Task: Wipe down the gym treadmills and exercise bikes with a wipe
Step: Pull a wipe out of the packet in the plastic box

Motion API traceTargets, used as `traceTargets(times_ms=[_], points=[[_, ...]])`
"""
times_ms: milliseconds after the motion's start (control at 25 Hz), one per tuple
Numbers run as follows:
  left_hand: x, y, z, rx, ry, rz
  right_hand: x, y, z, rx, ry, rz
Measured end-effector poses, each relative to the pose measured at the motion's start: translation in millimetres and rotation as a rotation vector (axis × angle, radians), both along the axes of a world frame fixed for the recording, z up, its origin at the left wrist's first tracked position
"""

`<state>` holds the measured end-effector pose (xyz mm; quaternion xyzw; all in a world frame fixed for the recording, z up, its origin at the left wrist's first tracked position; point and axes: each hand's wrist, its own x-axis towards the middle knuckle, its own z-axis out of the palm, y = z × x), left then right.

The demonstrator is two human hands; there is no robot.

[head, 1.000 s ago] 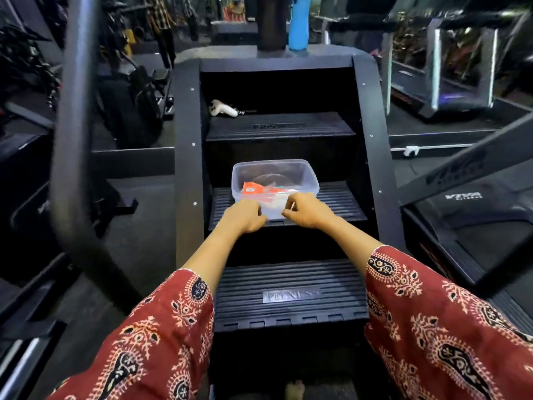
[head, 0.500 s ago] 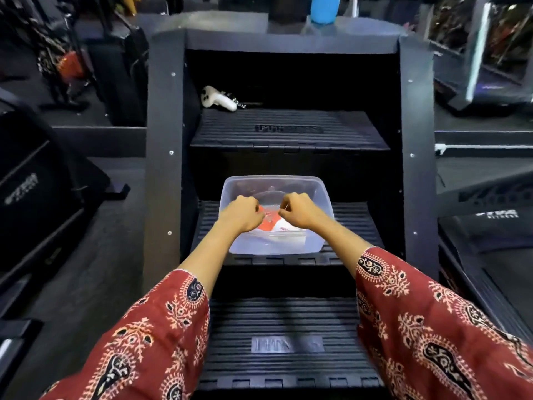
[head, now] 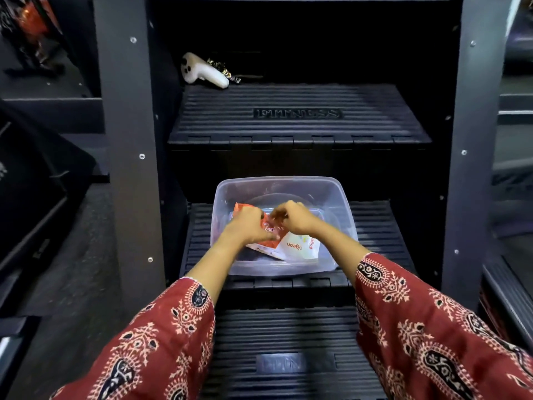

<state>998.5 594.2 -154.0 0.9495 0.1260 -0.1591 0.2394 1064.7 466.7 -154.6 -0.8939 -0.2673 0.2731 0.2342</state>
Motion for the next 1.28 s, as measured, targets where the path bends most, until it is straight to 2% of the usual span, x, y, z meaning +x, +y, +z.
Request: traceTargets(times_ms=[80,160,360,520,600,840,1040,1280], points=[[3.0,1.4,-3.4,-0.079,-0.001,-0.013,2.3,2.3,0.3,0.082,0.042,-0.011],[6.6,6.1,-5.4,-0.089,-0.008,0.018,4.9,3.0,-3.4,0.078,0.048,-0.019],[9.1,19.5,-5.9,-0.133,0.022,0.193,7.4,7.8,-9.9,-0.118,-0.041,0.054],[8.3,19.4,-5.9,-0.132,0.003,0.161,-3.6,19.9,-8.8,-0.288,-0.169,0.155],[8.9,19.4,-8.5,-0.144,-0.014,0.174,-8.4,26.6,-7.6,-0.296,-0.229,0.197],[5.6,15.0,-10.5,-0.110,-0.024,0.124,-10.4,30.9,-17.6,-0.397,-0.232,0.228],[2.6,9.8,-13.3,-0.083,-0.015,0.073,-17.2,33.5,-25.9,-0.407,-0.239,0.144],[0.0,10.3,-13.5,-0.094,-0.001,0.109,-17.4,34.9,-32.0,-0.399,-0.334,0.218]])
